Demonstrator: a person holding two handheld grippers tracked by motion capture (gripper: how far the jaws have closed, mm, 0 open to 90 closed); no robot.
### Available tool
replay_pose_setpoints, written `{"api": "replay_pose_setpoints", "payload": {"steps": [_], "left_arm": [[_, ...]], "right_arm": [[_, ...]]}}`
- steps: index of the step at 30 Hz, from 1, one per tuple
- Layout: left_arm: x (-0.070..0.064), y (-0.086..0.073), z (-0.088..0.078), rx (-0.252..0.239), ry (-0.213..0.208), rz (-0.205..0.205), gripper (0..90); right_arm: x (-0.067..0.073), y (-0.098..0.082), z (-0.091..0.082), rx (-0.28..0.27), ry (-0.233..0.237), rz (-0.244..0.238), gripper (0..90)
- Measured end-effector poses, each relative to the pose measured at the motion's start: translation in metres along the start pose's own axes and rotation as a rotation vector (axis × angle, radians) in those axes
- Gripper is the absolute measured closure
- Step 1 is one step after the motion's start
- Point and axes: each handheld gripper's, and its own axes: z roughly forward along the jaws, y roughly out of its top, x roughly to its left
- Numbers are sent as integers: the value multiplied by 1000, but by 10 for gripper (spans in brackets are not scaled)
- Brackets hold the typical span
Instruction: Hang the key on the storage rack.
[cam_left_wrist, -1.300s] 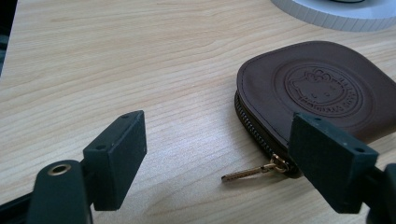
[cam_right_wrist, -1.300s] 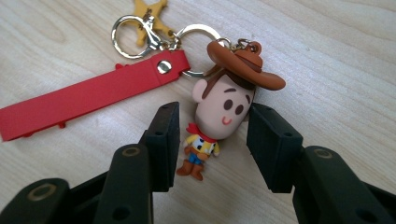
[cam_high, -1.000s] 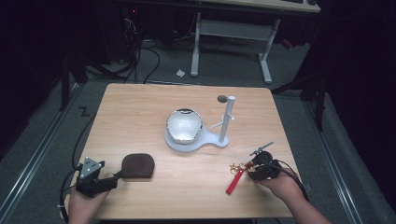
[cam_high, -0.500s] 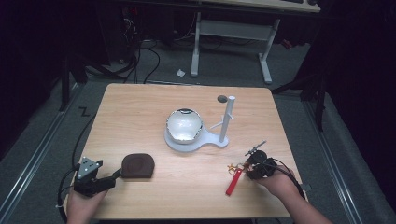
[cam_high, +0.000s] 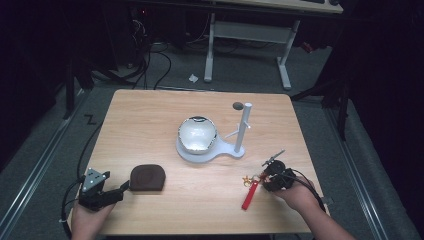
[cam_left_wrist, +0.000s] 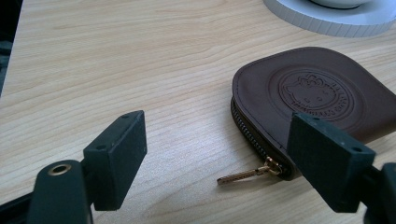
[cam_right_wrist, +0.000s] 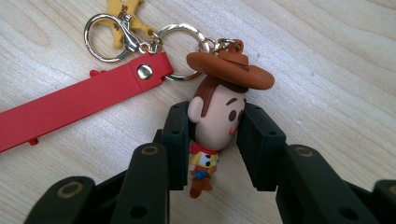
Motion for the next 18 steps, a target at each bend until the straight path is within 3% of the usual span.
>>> {"api": "replay_pose_setpoints", "payload": {"steps": [5,18], "left_arm": [[0,0,-1,-2,-2,-2,207],[1,-1,0,-5,-18,-5,207]], "right_arm": [[-2,-1,-3,0,-1,6,656],[-3,2,-25,-14,51,4,658]]}}
